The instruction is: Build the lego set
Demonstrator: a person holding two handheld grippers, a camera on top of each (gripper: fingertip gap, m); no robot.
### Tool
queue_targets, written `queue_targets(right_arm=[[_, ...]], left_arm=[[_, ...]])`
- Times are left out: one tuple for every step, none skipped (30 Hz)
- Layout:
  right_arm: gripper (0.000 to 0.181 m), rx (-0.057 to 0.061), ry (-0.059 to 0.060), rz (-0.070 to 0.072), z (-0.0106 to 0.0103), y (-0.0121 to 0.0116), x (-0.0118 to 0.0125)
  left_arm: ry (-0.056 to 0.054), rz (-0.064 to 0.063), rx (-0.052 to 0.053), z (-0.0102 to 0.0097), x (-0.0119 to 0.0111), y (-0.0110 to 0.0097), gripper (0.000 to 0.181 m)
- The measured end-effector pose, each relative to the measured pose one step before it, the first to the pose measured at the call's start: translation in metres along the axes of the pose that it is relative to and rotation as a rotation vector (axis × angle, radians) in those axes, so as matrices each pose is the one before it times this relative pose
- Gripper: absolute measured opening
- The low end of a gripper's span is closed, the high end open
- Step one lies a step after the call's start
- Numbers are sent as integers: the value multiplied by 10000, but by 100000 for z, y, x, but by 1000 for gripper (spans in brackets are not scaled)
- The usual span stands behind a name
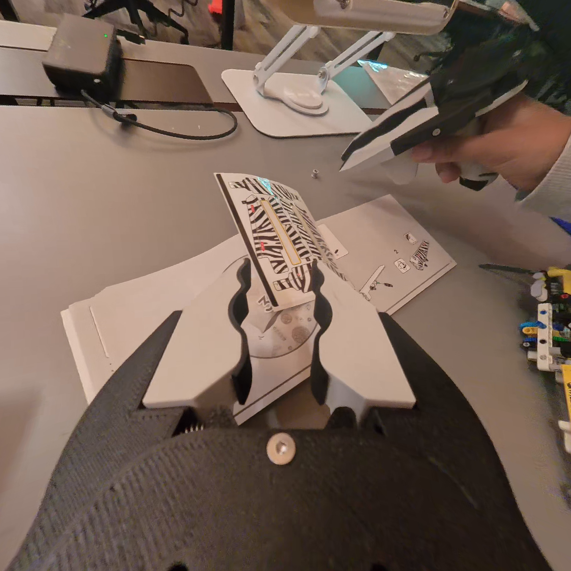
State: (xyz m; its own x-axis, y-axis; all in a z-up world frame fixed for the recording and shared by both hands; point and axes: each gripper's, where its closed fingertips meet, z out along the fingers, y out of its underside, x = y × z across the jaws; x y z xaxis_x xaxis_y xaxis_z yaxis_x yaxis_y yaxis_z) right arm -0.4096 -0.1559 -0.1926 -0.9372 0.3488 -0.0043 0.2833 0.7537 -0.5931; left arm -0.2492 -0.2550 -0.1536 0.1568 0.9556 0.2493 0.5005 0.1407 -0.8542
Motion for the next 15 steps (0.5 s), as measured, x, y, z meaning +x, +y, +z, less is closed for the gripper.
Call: queue_targets(right_arm=[[23, -1, 131, -228, 168, -452, 96], [23, 32, 216, -293, 237, -379, 184], [22, -11, 236, -326, 336, -197, 187], [21, -107, 165, -317, 440, 69, 64], [21, -185, 141, -245, 488, 264, 35], [20, -188, 166, -163, 460, 283, 78], [17, -135, 172, -106, 362, 168, 136], [13, -80, 169, -57, 265, 46, 192], [15, -1, 97, 16, 192, -104, 148], [16, 55, -57, 94, 149, -202, -22], [18, 36, -163, 154, 124, -195, -147], [20, -16, -219, 176, 133, -135, -206], [22, -66, -223, 161, 130, -71, -203], [23, -94, -152, 131, 120, -26, -115], [24, -72, -112, 97, 99, -36, -85]], left_arm=[[38, -77, -1, 8, -151, 37, 37], [95, -126, 1, 32, -64, 23, 37], [150, -137, 0, 42, 37, 18, 37], [179, -121, 1, 35, 121, 9, 37], [140, -101, 3, 3, 106, -7, 37], [58, -65, 10, -41, 29, -39, 37], [8, -13, 31, -74, -4, -75, 37], [-3, 25, 48, -83, 8, -115, 37], [-9, 26, 51, -77, 0, -133, 37], [-2, 10, 46, -51, 7, -111, 36], [13, -5, 29, -20, 20, -69, 36], [21, -11, 10, 17, 27, -34, 36], [16, -10, -9, 23, 16, 28, 36], [7, -6, -25, 35, 10, 67, 36], [0, 3, -36, 36, -8, 77, 36]])
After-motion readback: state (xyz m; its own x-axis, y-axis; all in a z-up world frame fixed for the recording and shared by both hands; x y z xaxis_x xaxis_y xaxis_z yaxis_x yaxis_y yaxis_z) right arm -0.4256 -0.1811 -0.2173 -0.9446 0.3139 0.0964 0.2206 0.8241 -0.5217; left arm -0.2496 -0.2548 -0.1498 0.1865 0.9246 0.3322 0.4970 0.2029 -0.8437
